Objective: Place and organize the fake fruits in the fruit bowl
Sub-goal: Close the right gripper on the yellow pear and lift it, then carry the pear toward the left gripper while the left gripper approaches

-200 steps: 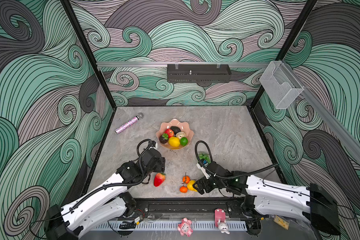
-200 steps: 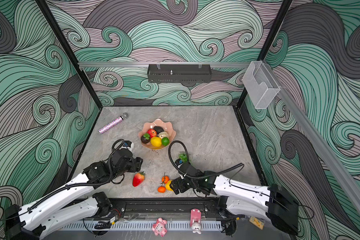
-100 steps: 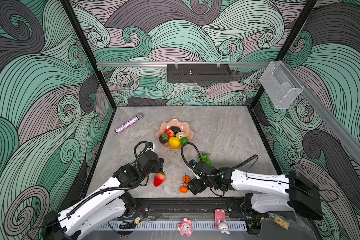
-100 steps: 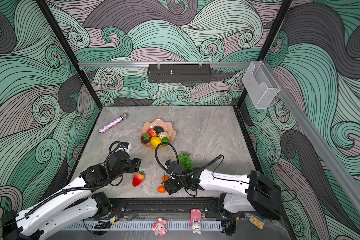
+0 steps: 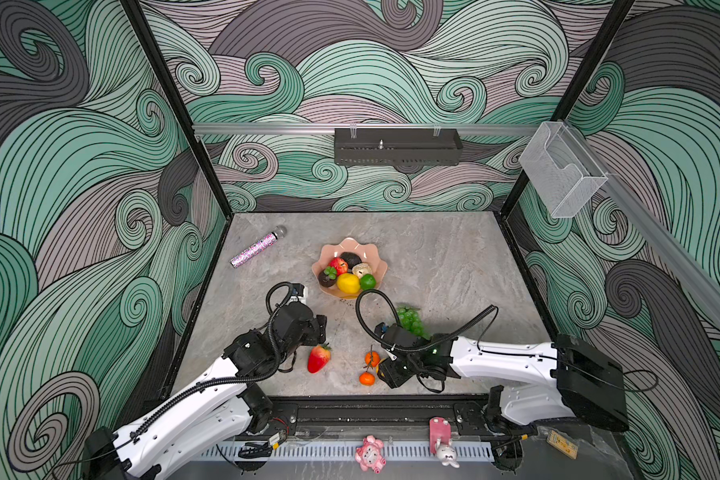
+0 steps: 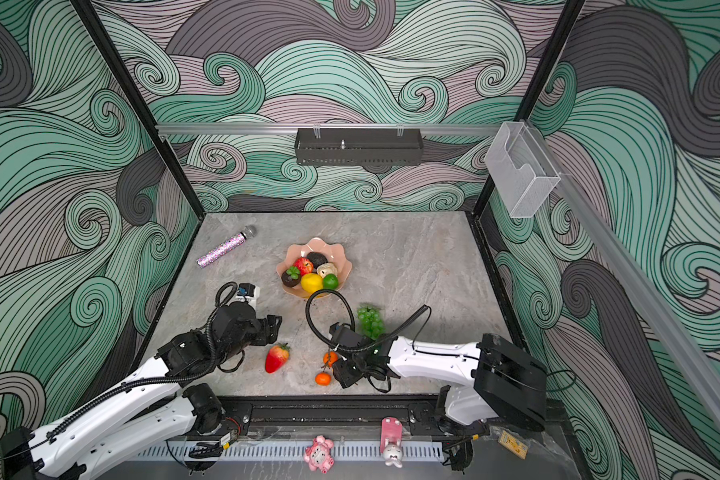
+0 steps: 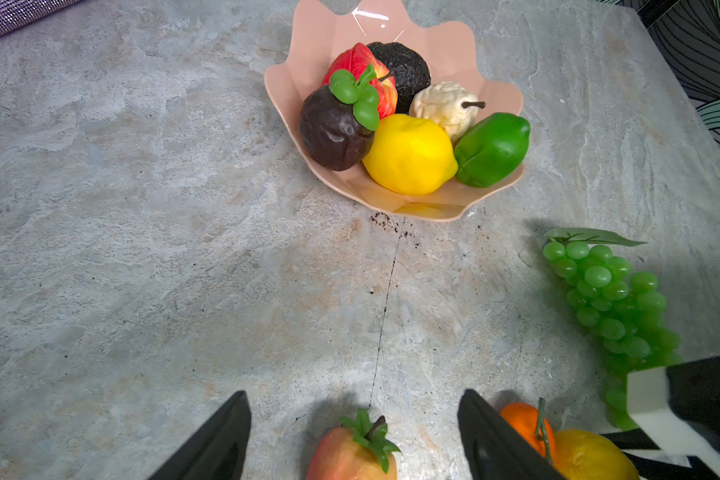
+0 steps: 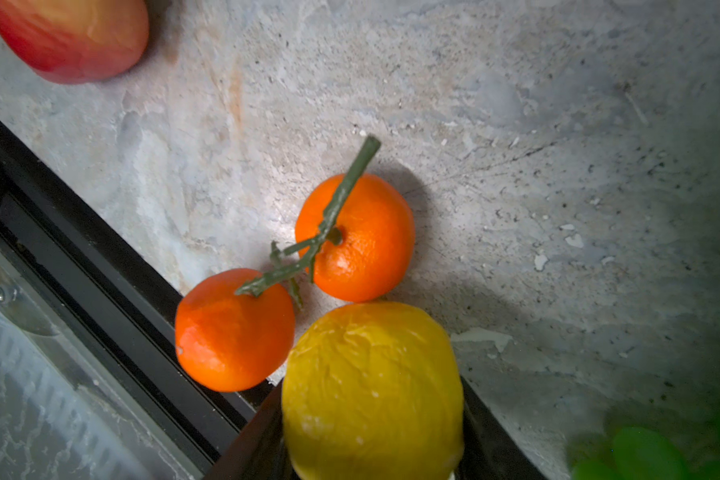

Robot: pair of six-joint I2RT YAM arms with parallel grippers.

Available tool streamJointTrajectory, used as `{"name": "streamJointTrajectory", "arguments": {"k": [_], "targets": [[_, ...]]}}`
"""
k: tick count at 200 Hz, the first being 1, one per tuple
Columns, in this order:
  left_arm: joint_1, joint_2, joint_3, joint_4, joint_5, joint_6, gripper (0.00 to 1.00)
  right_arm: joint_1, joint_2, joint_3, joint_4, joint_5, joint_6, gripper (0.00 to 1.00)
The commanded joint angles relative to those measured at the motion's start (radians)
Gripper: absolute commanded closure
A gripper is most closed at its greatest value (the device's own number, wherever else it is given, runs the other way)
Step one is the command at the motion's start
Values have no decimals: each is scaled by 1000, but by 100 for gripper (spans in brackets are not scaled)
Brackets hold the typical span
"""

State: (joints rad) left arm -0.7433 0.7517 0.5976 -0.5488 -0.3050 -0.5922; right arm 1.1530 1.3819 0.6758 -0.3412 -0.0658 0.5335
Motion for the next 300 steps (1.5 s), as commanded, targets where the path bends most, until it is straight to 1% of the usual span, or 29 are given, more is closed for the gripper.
{"name": "streamJointTrajectory", "arguments": {"k": [1,13,26,49,57,64,71,90,113,130,153,170,199,236,244,254,274,300], "targets": [[7,6,1,23,7,12,19,6,-28,25,-7,32,11,47],[7,7,1,32,20,12,19,-2,-65,23,-8,40,23,47],[7,4,-2,57,44,15,19,-33,-119,21,-9,34,47,48],[7,-5,-11,142,109,33,19,-132,-229,10,8,2,121,50],[7,-5,-15,188,148,44,19,-167,-268,10,23,-6,149,50],[7,-4,-24,248,206,75,19,-196,-298,11,36,-6,182,48],[7,0,-30,300,247,80,19,-222,-326,13,48,3,217,48],[4,35,-13,377,318,76,19,-276,-382,2,114,24,320,48],[-18,102,21,462,370,97,20,-319,-429,-48,248,73,458,49],[-59,143,29,549,393,120,22,-339,-435,-71,331,89,543,50],[-128,194,25,660,389,164,28,-350,-430,-77,393,106,605,50],[-170,237,33,688,336,192,29,-369,-407,-77,444,75,648,50],[-211,300,27,781,324,218,35,-383,-377,-81,517,39,717,50],[-224,338,31,827,271,227,44,-383,-360,-74,548,-5,754,51],[-223,347,34,832,269,227,48,-383,-360,-78,555,-11,762,51],[-223,361,45,826,273,227,56,-383,-363,-84,563,-18,772,52],[-223,388,65,810,291,231,64,-383,-373,-94,576,-25,787,52],[-223,404,67,823,294,223,66,-381,-383,-98,577,-29,796,53]]}}
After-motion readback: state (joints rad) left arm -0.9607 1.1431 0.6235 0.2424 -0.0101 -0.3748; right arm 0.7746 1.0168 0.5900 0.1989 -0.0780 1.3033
